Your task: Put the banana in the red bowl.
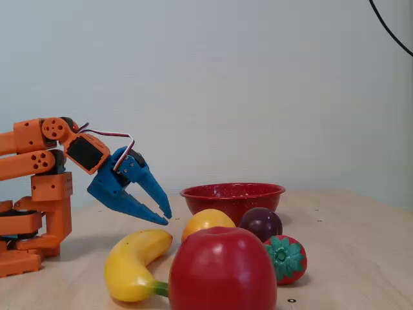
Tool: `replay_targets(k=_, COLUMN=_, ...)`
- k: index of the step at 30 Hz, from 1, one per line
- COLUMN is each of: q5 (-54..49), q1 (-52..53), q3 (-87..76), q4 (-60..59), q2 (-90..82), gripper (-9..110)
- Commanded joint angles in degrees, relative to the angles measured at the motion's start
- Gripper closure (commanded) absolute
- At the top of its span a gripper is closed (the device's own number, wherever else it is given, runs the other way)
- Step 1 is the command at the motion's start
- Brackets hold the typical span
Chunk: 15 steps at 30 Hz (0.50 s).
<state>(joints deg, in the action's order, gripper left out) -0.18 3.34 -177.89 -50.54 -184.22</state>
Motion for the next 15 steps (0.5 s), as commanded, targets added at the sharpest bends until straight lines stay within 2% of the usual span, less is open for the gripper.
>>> replay_targets(k=1, q5=-1.76, q1=-0.79, q3=-0.79, q4=0.18, q2=-0.79, gripper=101)
replay_targets(k=15, q5=-1.32, q1=-0.70, q3=0.09, q4=0.35, q2=0.00, gripper=101)
